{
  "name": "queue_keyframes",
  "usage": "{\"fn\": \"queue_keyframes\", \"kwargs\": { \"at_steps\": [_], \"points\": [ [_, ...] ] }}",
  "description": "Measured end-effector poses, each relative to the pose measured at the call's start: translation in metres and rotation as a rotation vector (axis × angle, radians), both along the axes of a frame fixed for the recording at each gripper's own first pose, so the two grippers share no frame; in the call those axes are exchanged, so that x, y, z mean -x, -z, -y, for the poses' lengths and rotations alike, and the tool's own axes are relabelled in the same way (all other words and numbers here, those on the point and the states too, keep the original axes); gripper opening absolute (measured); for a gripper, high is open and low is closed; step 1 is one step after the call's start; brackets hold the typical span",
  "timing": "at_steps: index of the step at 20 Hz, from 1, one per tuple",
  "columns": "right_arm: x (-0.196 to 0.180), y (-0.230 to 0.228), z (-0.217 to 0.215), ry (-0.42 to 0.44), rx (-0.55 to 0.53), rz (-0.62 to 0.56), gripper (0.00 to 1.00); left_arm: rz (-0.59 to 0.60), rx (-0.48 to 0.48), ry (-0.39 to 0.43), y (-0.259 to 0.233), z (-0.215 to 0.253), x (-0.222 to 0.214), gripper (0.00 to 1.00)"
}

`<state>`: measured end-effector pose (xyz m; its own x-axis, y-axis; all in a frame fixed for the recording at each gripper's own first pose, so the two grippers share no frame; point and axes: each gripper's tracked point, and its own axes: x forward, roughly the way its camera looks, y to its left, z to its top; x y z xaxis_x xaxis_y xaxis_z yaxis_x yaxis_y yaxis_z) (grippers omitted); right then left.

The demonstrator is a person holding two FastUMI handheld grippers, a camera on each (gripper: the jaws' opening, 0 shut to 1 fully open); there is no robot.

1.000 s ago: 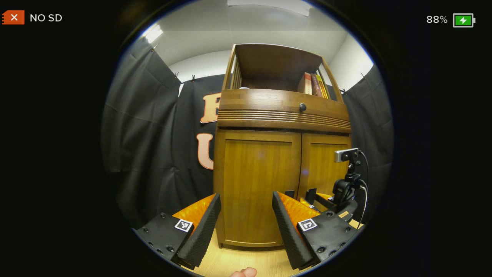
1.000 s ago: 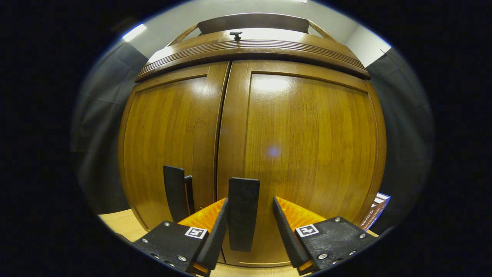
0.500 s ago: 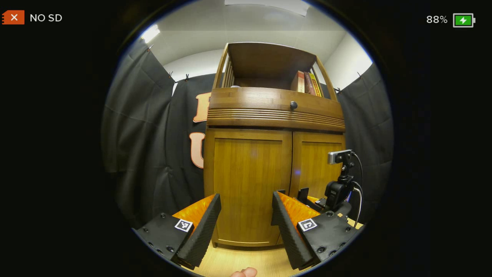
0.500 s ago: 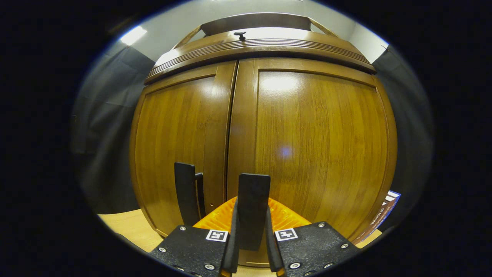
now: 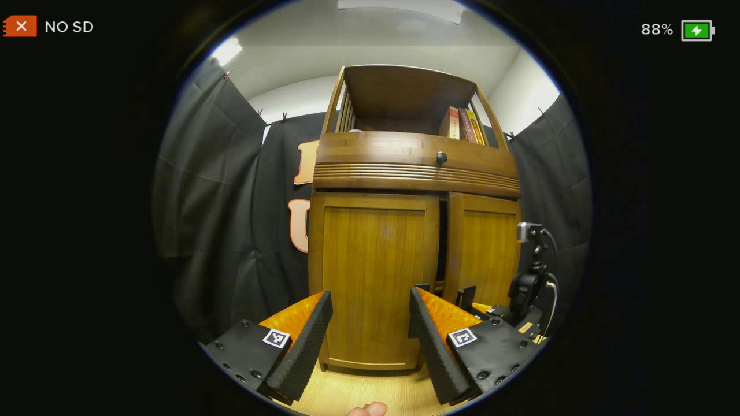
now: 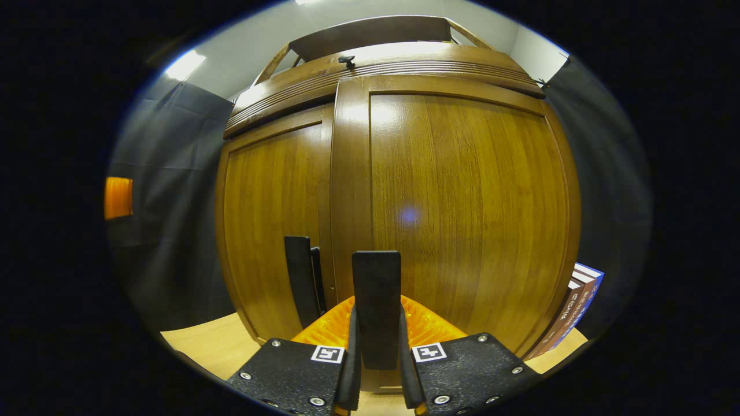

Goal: Open the right door of the double-door shoe cabinet with the right hand, and open the left door with the left hand.

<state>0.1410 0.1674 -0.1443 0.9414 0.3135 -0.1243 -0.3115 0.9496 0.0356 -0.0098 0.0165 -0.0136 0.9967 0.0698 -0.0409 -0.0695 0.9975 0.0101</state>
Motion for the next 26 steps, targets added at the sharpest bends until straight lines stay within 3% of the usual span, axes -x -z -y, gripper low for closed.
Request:
{"fn": "queue_keyframes", "kwargs": {
  "at_steps": [2, 3, 4, 7, 8, 9, 10, 11, 12, 13, 14, 15, 16, 18, 19, 20, 21, 22, 24, 25, 26],
  "points": [
    [0.015, -0.002, 0.006, -0.020, -0.002, -0.004, 0.29, -0.008, -0.002, -0.010, 0.004, -0.003, 0.003, 0.81],
    [0.022, -0.003, 0.011, -0.024, -0.006, -0.004, 0.19, -0.007, -0.004, -0.013, 0.004, -0.003, 0.005, 0.81],
    [0.031, -0.004, 0.015, -0.029, -0.010, -0.005, 0.29, -0.002, -0.009, -0.019, 0.004, -0.004, 0.006, 0.81],
    [0.057, -0.005, 0.032, -0.032, -0.012, -0.005, 0.29, 0.009, -0.018, -0.032, 0.002, -0.004, 0.005, 0.81],
    [0.065, -0.007, 0.039, -0.033, -0.016, -0.009, 0.19, 0.011, -0.017, -0.029, 0.001, -0.002, 0.006, 0.82],
    [0.073, -0.008, 0.045, -0.034, -0.021, -0.014, 0.29, 0.012, -0.016, -0.024, 0.001, 0.000, 0.007, 0.82],
    [0.081, -0.009, 0.052, -0.034, -0.023, -0.017, 0.19, 0.014, -0.016, -0.017, 0.001, 0.002, 0.008, 0.82],
    [0.087, -0.010, 0.058, -0.030, -0.021, -0.018, 0.29, 0.014, -0.017, -0.011, 0.000, 0.006, 0.008, 0.82],
    [0.094, -0.011, 0.067, -0.023, -0.015, -0.018, 0.25, 0.014, -0.018, -0.003, 0.001, 0.011, 0.007, 0.81],
    [0.099, -0.013, 0.073, -0.015, -0.008, -0.019, 0.32, 0.012, -0.021, 0.004, 0.001, 0.016, 0.006, 0.81],
    [0.106, -0.013, 0.081, -0.005, 0.001, -0.021, 0.28, 0.014, -0.022, 0.009, 0.000, 0.020, 0.005, 0.81],
    [0.112, -0.013, 0.090, 0.007, 0.012, -0.025, 0.39, 0.014, -0.019, 0.019, 0.000, 0.025, 0.005, 0.82],
    [0.117, -0.013, 0.097, 0.016, 0.021, -0.025, 0.28, 0.013, -0.015, 0.028, 0.001, 0.031, 0.005, 0.82],
    [0.127, -0.015, 0.114, 0.041, 0.043, -0.022, 0.28, 0.014, -0.013, 0.042, 0.000, 0.040, 0.004, 0.81],
    [0.133, -0.016, 0.124, 0.055, 0.054, -0.023, 0.17, 0.015, -0.012, 0.048, 0.000, 0.045, 0.005, 0.81],
    [0.136, -0.016, 0.131, 0.068, 0.068, -0.027, 0.26, 0.014, -0.010, 0.053, 0.001, 0.048, 0.005, 0.81],
    [0.138, -0.016, 0.139, 0.082, 0.082, -0.031, 0.25, 0.014, -0.008, 0.059, 0.000, 0.053, 0.005, 0.81],
    [0.140, -0.016, 0.146, 0.093, 0.091, -0.033, 0.33, 0.015, -0.006, 0.065, 0.000, 0.056, 0.006, 0.81],
    [0.143, -0.017, 0.159, 0.111, 0.087, -0.033, 0.31, 0.018, -0.003, 0.075, 0.000, 0.064, 0.007, 0.81],
    [0.143, -0.016, 0.164, 0.117, 0.082, -0.035, 0.20, 0.018, 0.001, 0.078, 0.000, 0.067, 0.008, 0.81],
    [0.144, -0.016, 0.169, 0.125, 0.078, -0.037, 0.19, 0.018, 0.007, 0.086, 0.000, 0.070, 0.011, 0.81]
  ]
}}
